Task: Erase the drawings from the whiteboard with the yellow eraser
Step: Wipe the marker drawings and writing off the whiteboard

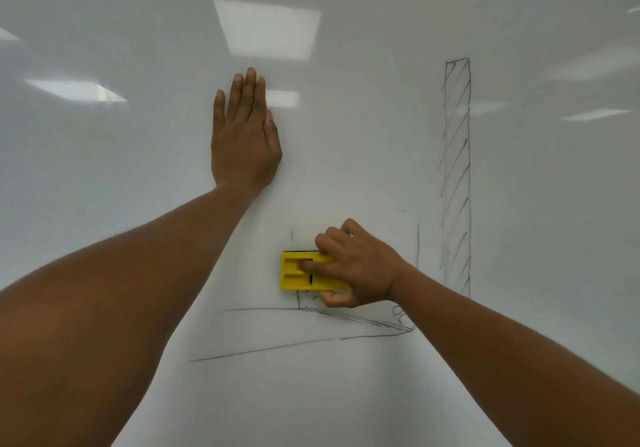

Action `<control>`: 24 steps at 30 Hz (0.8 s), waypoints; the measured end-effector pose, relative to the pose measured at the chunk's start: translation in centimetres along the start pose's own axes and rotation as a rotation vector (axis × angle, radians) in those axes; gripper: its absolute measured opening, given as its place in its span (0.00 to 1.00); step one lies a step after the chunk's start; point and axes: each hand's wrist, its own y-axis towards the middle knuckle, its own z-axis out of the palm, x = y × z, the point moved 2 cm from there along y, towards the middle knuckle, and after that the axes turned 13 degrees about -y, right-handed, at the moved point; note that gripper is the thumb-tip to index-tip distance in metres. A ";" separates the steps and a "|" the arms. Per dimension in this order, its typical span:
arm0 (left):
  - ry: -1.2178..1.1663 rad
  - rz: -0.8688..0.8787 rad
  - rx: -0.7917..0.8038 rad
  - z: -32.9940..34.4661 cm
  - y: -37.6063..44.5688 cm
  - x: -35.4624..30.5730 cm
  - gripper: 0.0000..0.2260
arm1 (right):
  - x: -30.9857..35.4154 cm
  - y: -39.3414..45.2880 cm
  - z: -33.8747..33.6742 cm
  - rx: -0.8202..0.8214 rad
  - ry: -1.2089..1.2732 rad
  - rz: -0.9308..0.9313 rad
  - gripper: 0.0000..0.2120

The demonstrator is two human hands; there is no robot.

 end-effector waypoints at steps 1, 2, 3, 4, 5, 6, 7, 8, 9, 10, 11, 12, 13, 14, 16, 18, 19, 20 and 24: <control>0.002 0.002 -0.003 0.0 0.0 0.0 0.24 | -0.4 -0.2 0.0 -0.004 -0.016 0.033 0.24; 0.004 0.005 -0.006 0.0 0.0 0.0 0.24 | -1.0 -0.3 -0.1 -0.012 -0.029 0.099 0.24; 0.007 0.006 -0.009 0.1 0.0 0.0 0.24 | -1.7 -0.4 -0.2 -0.022 -0.031 0.207 0.24; 0.008 0.003 -0.011 0.1 0.0 0.0 0.24 | -2.4 -0.4 -0.4 -0.032 -0.022 0.350 0.25; 0.009 -0.002 -0.011 0.1 0.0 0.0 0.24 | -3.0 -0.4 -0.6 -0.044 -0.008 0.513 0.25; 0.009 -0.006 -0.010 0.1 0.0 0.0 0.24 | -3.4 -0.2 -0.8 -0.056 0.006 0.659 0.25; 0.010 -0.008 -0.009 0.1 0.0 -0.1 0.24 | -3.6 0.0 -0.9 -0.068 0.010 0.755 0.24; 0.011 -0.007 -0.008 0.1 0.0 -0.1 0.24 | -3.5 0.2 -1.0 -0.071 0.010 0.783 0.24; 0.012 -0.005 -0.006 0.1 0.0 -0.1 0.24 | -3.1 0.3 -0.9 -0.070 0.005 0.734 0.24; 0.014 -0.004 -0.003 0.1 0.0 -0.1 0.24 | -2.5 0.4 -0.7 -0.068 0.006 0.620 0.25; 0.014 -0.003 -0.002 0.1 0.0 -0.1 0.24 | -1.8 0.5 -0.5 -0.072 0.016 0.466 0.25; 0.014 -0.004 -0.002 0.1 0.0 -0.1 0.24 | -0.9 0.7 -0.3 -0.070 0.035 0.299 0.25; 0.013 -0.004 -0.002 0.1 -0.1 -0.1 0.24 | 0.1 0.8 -0.2 -0.058 0.052 0.143 0.25; 0.010 -0.005 -0.002 0.1 -0.1 -0.1 0.24 | 0.9 0.9 0.0 -0.036 0.063 0.018 0.24; 0.002 -0.005 -0.003 0.0 -0.1 0.0 0.24 | 1.5 1.3 0.0 -0.006 0.060 -0.099 0.23; 0.005 -0.004 -0.003 0.1 -0.2 -0.1 0.24 | 0.8 1.6 0.0 -0.009 0.011 -0.052 0.24; 0.007 -0.003 -0.003 0.1 -0.1 -0.1 0.24 | 0.1 1.9 0.0 -0.021 -0.010 0.057 0.25; 0.008 -0.003 -0.003 0.1 -0.1 -0.1 0.24 | -0.8 2.1 -0.2 -0.040 -0.013 0.229 0.25; 0.008 -0.003 0.001 0.0 -0.1 0.0 0.24 | -2.6 2.6 -0.9 -0.085 0.037 0.770 0.25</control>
